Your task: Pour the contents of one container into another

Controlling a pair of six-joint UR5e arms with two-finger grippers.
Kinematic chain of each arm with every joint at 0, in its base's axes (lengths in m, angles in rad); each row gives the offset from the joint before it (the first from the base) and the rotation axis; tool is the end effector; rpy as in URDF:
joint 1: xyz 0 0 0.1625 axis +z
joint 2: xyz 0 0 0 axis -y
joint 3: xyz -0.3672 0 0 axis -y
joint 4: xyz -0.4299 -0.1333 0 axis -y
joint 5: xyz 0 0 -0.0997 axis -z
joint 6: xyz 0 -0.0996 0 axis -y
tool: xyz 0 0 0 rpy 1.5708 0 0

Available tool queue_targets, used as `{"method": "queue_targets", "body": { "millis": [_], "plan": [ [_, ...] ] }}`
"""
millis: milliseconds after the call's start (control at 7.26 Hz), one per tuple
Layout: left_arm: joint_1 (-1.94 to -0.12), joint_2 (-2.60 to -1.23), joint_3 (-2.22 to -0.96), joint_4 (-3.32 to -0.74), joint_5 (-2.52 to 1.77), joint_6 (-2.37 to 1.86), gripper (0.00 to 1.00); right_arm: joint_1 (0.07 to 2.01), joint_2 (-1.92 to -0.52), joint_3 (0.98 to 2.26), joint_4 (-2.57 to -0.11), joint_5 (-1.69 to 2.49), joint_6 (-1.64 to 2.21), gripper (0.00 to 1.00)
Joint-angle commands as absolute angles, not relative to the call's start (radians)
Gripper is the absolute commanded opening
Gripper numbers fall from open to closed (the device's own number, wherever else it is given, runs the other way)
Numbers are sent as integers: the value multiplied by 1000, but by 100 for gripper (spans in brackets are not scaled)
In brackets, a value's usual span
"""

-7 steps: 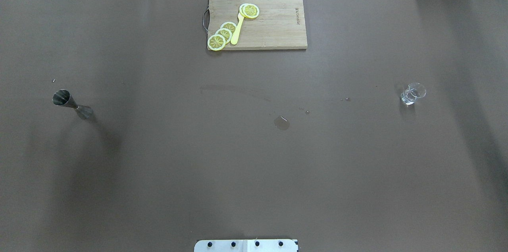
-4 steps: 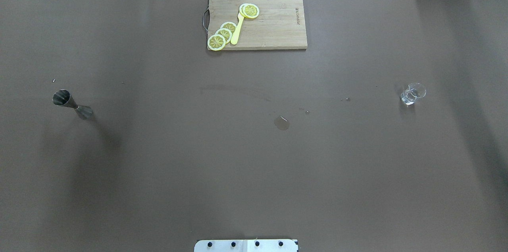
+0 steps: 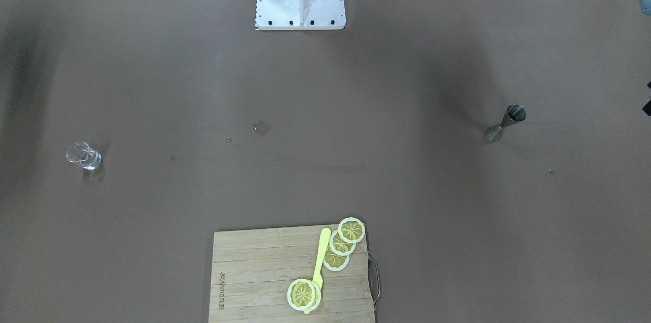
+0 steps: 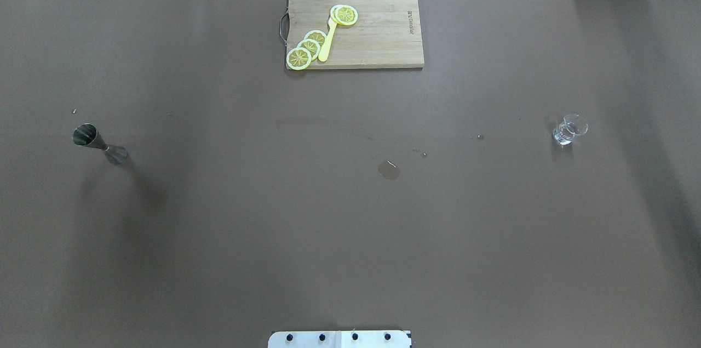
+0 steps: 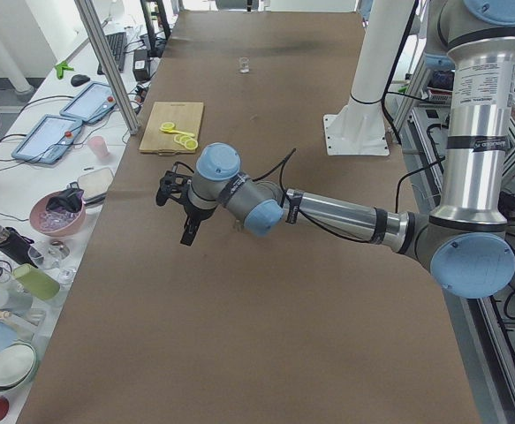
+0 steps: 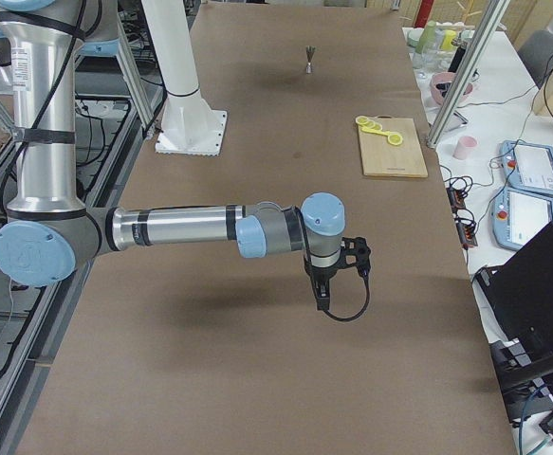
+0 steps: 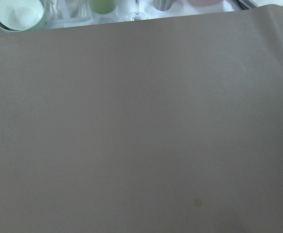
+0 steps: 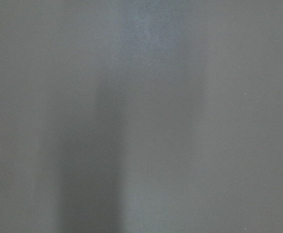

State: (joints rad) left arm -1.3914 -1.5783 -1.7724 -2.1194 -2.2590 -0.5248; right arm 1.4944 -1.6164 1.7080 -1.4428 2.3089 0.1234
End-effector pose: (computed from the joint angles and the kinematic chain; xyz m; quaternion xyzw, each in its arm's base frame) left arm 0.0290 -0.5523 0.4278 0.2187 0.4143 -0.0274 0.8831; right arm 0.0260 -0.5282 0.5402 0.0659 -0.3670 -0.0177 0.9277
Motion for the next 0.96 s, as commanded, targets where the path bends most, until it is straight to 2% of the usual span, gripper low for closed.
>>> {"method": "queue_targets", "body": {
  "millis": [0, 413, 827],
  "plan": [
    [-1226, -1574, -1816, -2259, -2084, -734, 97, 1494, -1612, 1733, -1428, 2313, 123, 100],
    [-1041, -1505, -1874, -2469, -1764, -879, 97, 1493, -1608, 1733, -1425, 2325, 80, 100],
    [-843, -1381, -1916, -2610, -1383, -923, 97, 1485, -1620, 1730, -1269, 2431, 64, 100]
  ]
}}
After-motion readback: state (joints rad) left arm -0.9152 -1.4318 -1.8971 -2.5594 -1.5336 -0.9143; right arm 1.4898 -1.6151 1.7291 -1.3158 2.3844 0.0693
